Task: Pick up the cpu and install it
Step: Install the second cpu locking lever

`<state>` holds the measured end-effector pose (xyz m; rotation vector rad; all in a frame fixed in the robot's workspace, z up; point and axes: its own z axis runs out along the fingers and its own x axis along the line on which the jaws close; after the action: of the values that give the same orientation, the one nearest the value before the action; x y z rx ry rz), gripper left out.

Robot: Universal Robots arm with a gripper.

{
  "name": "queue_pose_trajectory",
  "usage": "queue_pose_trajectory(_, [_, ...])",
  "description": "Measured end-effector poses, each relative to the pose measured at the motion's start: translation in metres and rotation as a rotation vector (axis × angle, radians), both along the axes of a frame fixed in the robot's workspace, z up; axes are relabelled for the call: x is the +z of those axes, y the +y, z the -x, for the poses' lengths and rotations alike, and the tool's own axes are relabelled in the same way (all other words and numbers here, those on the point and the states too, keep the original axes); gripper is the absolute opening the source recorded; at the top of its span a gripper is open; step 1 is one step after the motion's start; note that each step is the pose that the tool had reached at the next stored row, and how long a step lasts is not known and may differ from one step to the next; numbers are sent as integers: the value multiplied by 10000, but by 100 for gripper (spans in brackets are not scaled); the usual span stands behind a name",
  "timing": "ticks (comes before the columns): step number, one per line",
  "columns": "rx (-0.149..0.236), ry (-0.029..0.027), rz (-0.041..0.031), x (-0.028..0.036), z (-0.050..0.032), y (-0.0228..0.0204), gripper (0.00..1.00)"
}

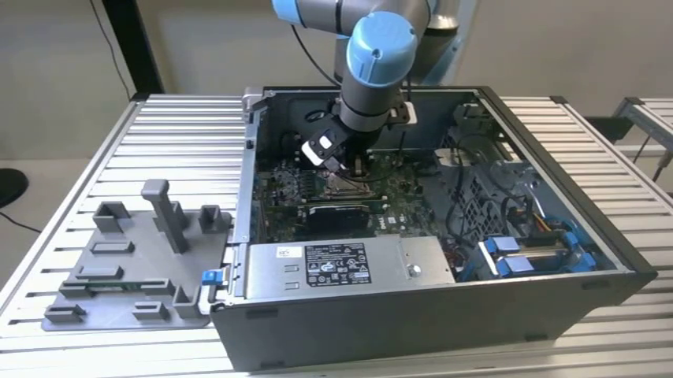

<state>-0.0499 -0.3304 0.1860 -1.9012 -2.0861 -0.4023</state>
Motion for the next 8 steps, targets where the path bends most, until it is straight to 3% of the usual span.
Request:
queue_pose_trajectory(4, [-2, 4, -59, -9, 0, 1, 0])
queue_pose_trajectory(7, [2, 45, -189, -16, 4, 3, 0])
queue_pose_trajectory(8, [2, 40, -304, -13, 7, 4, 0])
